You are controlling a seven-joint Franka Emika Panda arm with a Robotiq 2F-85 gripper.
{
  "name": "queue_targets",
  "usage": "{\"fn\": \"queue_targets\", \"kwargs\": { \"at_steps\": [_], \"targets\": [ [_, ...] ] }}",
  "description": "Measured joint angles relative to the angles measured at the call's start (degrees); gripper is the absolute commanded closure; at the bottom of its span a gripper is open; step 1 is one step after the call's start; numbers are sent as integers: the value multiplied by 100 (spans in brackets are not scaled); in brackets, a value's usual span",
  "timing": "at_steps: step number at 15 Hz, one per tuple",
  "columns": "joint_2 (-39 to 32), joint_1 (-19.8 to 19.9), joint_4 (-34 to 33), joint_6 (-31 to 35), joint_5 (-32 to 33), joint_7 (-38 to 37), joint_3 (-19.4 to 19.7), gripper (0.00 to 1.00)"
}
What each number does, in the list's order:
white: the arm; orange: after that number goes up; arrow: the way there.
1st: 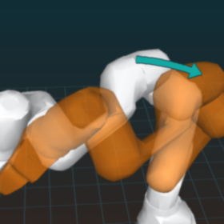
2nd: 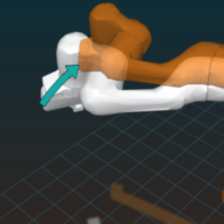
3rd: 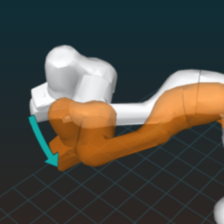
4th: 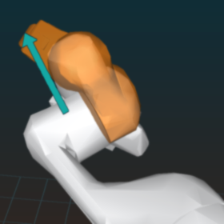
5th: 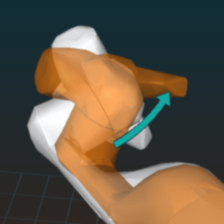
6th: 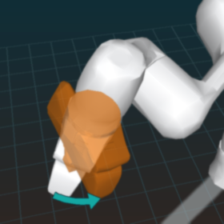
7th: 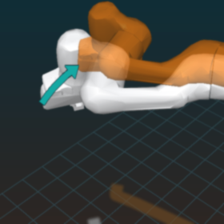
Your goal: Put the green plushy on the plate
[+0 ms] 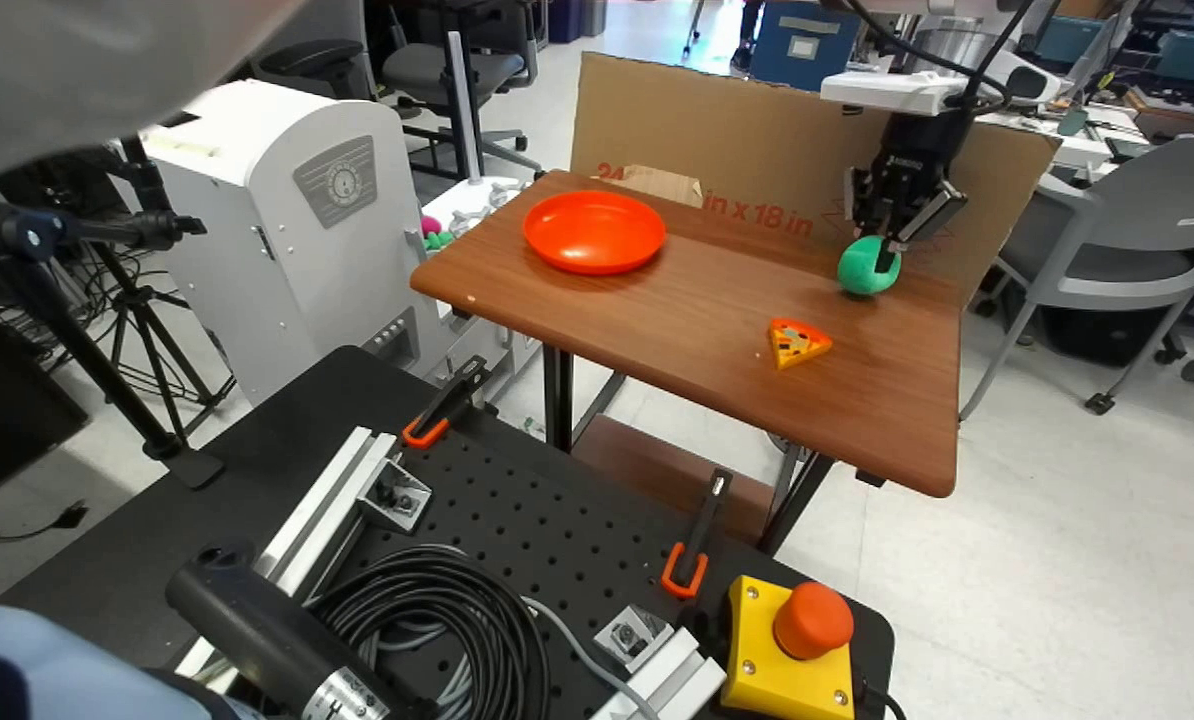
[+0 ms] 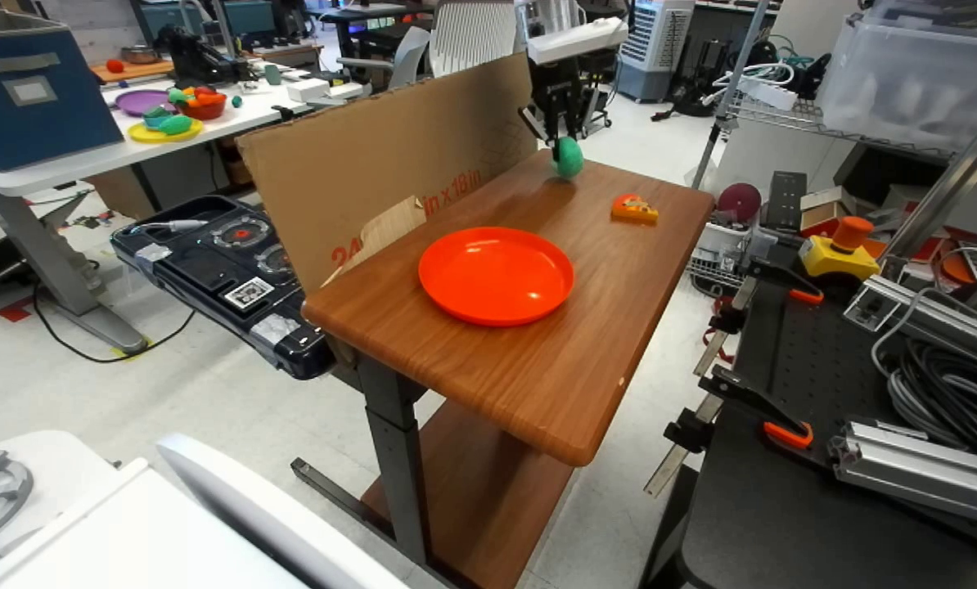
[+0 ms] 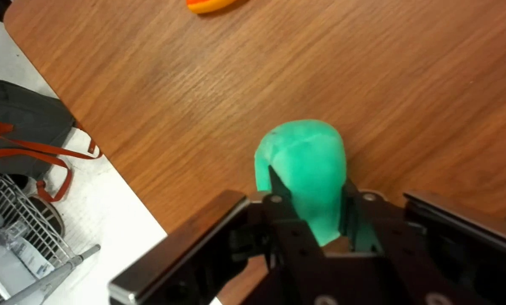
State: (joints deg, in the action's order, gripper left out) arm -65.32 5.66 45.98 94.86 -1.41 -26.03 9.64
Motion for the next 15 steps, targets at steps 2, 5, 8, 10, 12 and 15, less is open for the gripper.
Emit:
{"fn": "queue_targets", "kwargs": {
  "at_steps": [2, 5, 8, 10, 12, 15],
  "targets": [
    [181, -106, 55, 245, -1, 249, -92, 96],
    [723, -398, 437, 681, -3, 689, -285, 95],
    [1381, -745, 1177, 1023, -1, 1110, -469, 95],
    [1728, -920, 1722, 1087, -1, 1314, -593, 95],
    [1997, -1005, 2281, 1091, -1, 1539, -770, 95],
    [2344, -1099, 3128, 1204, 5, 1878, -984, 95]
  ]
}}
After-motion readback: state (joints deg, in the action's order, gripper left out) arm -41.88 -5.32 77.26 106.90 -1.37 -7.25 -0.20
